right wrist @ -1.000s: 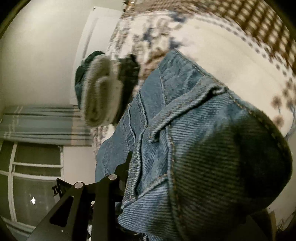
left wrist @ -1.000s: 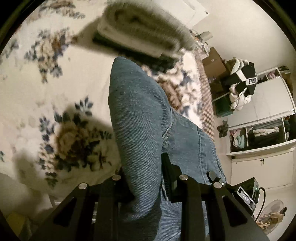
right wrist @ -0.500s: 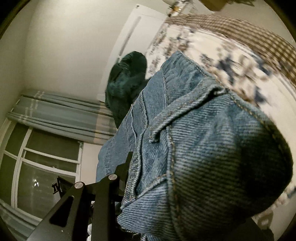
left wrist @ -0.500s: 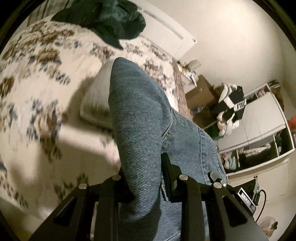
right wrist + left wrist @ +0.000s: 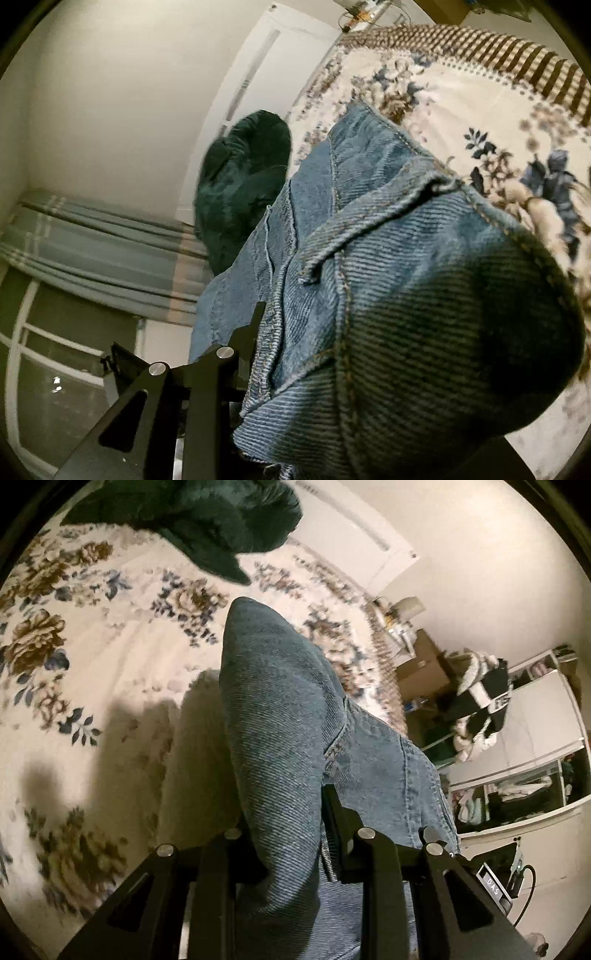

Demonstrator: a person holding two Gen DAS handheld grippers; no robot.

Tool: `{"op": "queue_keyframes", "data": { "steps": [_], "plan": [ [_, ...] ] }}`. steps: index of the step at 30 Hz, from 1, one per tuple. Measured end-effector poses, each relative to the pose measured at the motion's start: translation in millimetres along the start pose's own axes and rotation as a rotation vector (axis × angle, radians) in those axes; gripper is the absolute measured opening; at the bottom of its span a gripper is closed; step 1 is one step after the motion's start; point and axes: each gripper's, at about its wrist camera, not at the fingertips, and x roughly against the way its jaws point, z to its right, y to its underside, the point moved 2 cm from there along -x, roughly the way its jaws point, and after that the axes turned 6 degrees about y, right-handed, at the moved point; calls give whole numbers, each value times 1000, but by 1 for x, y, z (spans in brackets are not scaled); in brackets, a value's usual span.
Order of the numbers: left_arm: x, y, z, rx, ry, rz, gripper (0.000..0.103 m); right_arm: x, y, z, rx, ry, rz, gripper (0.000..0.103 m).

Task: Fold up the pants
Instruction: 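Release the jeans and lift both tools away from the folded stack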

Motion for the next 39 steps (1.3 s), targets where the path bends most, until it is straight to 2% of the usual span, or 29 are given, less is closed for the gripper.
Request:
{"op": "queue_keyframes", "data": {
  "steps": [4,6,8,11,13,17,21,23,25,26,27,28,29,30,33,35,36,39],
  "plan": [
    [-33,-5,-43,19,-36,-53,23,-65,-2,27,3,66,-58,32],
    [-32,-2,-52,35,-31,-53,25,-76,-1,40,-11,76,-115,37],
    [-25,1,-57,58,-10,-51,26,-72,2,49,-31,77,-152,39],
    [-20,8,-52,52,-5,-55,27,-50,4,65,-71,71,-160,39],
    [-21,10,-47,36,-5,-65,27,-31,5,74,-80,117,-112,36],
    [-21,14,-43,24,-25,-76,28,-20,0,92,-101,196,-79,33],
    [-12,18,-29,-7,-114,-69,32,-19,-5,80,-45,259,-110,33],
    [-7,23,-15,-44,-194,-71,35,-14,-6,71,-11,301,-114,34],
    [-2,29,-4,-98,-278,-67,43,-10,-4,57,31,348,-110,35],
    [0,31,0,-118,-301,-62,55,-7,-2,49,58,376,-110,36],
    [4,35,5,-140,-317,-56,72,-4,1,41,85,413,-112,39],
    [7,38,9,-155,-327,-48,79,2,5,34,103,437,-108,46],
    [12,41,15,-174,-339,-37,85,6,9,25,138,469,-107,49],
    [17,45,22,-195,-358,-31,85,9,13,17,177,493,-102,50],
    [31,51,36,-243,-409,-5,88,21,23,-2,248,553,-93,63],
    [41,55,44,-268,-437,14,92,30,29,-19,318,614,-66,97],
    [46,56,48,-279,-452,23,92,35,32,-27,352,645,-53,102],
    [63,61,61,-307,-490,48,92,51,42,-50,434,723,3,103]
  ]
}}
